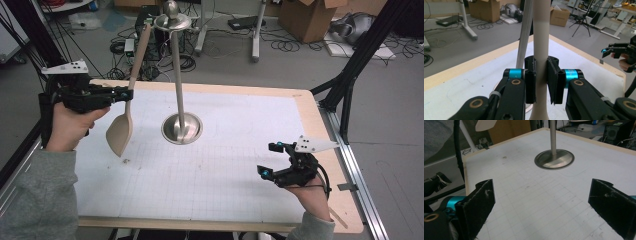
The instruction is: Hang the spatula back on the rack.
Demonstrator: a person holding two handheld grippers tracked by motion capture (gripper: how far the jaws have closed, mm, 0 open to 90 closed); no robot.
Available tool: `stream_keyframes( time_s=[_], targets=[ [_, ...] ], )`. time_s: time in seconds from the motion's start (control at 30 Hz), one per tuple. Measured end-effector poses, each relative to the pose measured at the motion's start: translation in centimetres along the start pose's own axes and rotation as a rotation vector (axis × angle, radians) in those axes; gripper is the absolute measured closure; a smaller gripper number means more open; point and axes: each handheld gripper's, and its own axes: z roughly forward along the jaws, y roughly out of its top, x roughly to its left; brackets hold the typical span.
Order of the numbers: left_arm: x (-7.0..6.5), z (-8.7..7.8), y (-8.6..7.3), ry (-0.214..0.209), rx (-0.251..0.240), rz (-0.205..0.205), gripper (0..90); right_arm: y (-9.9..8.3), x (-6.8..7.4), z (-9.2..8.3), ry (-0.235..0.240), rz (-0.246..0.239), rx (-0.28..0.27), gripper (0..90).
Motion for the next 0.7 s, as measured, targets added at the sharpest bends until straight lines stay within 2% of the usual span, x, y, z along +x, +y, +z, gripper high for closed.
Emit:
stream_keyframes(
  time_s=[0.27, 0.43, 0.7],
  targets=[
    [0.4, 1.4, -0.3, -0.026, 0.016, 0.001, 77.9, 0.0, -0.1, -0.1, -0.004, -0.003, -0.006, 6.2],
    [0.3, 2.3, -0.2, -0.001, 0.019, 0.015, 77.7, 0.0, -0.1, -0.2, -0.004, -0.001, -0.009, 6.2],
    [0.4, 3.8, -0.3, 0.001, 0.025, 0.029, 77.2, 0.1, 0.1, -0.2, 0.003, -0.005, -0.011, 6.2]
  ],
)
